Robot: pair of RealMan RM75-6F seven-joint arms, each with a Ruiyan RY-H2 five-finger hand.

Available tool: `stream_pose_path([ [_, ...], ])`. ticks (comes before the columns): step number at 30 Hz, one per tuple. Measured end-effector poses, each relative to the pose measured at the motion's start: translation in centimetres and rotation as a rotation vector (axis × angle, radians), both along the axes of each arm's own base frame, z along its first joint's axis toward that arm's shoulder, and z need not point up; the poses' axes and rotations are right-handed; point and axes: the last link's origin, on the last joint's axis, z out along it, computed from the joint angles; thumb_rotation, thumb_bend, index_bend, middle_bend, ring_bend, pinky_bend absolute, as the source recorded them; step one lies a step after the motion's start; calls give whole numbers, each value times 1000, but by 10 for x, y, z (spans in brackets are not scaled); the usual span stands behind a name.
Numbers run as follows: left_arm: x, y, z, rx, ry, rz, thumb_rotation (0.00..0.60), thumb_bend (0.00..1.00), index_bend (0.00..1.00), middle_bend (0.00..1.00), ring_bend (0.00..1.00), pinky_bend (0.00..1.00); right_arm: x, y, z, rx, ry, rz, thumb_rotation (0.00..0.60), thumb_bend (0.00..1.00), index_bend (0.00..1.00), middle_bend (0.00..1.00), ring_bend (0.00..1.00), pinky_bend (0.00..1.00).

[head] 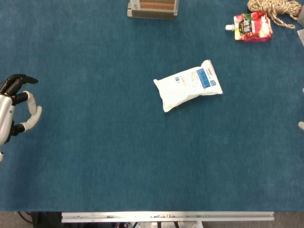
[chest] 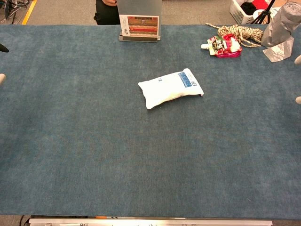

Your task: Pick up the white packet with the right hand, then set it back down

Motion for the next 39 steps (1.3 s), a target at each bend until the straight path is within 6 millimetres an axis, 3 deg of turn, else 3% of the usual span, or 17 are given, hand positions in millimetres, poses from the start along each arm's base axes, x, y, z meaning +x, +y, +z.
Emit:
stream_pose_path([
  [39, -1, -1, -1, -8, 5, 6, 600, 347, 487, 308, 211, 356, 6, -8, 5, -3, 34, 44, 600, 0, 361, 264, 217, 388],
])
